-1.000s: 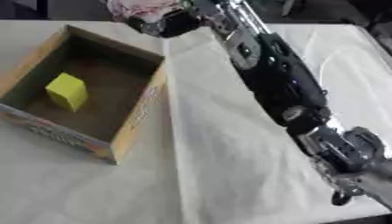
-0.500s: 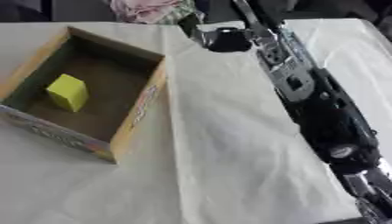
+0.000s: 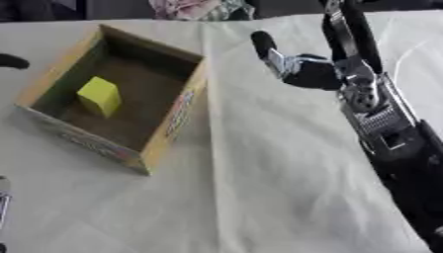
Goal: Pick up objects on the table and place them in the box.
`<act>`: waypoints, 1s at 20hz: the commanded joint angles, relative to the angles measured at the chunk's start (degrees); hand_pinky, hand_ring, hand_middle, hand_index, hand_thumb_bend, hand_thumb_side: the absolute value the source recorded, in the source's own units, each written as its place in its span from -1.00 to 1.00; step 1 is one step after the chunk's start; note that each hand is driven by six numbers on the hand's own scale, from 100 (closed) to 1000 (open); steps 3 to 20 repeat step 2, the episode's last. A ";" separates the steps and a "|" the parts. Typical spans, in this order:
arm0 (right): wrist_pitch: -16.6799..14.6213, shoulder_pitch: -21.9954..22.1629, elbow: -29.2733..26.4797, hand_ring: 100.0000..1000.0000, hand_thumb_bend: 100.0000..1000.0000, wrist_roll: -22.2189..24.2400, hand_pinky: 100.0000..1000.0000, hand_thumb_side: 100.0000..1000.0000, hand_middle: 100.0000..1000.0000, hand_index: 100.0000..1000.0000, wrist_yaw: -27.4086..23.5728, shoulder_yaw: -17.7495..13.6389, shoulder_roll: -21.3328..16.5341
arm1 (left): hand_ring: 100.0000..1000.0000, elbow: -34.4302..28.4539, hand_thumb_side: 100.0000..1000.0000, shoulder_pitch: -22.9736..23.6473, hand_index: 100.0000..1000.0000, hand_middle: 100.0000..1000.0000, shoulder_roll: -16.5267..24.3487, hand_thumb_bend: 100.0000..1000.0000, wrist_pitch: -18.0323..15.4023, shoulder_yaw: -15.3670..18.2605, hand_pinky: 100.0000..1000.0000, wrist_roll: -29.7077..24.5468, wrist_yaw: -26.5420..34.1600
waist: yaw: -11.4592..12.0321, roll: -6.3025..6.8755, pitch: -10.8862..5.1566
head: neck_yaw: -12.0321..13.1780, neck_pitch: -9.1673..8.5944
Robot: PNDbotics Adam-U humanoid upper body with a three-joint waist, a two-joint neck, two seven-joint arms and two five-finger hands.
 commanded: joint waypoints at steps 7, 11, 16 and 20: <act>3.25 0.63 -5.50 0.76 -0.56 2.07 0.71 -0.10 0.87 0.89 -3.84 -0.40 -0.41 | 0.57 -1.12 0.67 0.29 0.56 0.54 0.94 -0.24 0.41 0.29 -0.06 0.73 -0.60 | -0.97 0.43 -0.98 | 1.24 0.67; 3.25 0.63 -5.50 0.76 -0.56 2.07 0.71 -0.10 0.87 0.89 -3.84 -0.40 -0.41 | 0.57 -1.12 0.67 0.29 0.56 0.54 0.94 -0.24 0.41 0.29 -0.06 0.73 -0.60 | -0.97 0.43 -0.98 | 1.24 0.67; 3.25 0.63 -5.50 0.76 -0.56 2.07 0.71 -0.10 0.87 0.89 -3.84 -0.40 -0.41 | 0.57 -1.12 0.67 0.29 0.56 0.54 0.94 -0.24 0.41 0.29 -0.06 0.73 -0.60 | -0.97 0.43 -0.98 | 1.24 0.67; 3.25 0.63 -5.50 0.76 -0.56 2.07 0.71 -0.10 0.87 0.89 -3.84 -0.40 -0.41 | 0.57 -1.12 0.67 0.29 0.56 0.54 0.94 -0.24 0.41 0.29 -0.06 0.73 -0.60 | -0.97 0.43 -0.98 | 1.24 0.67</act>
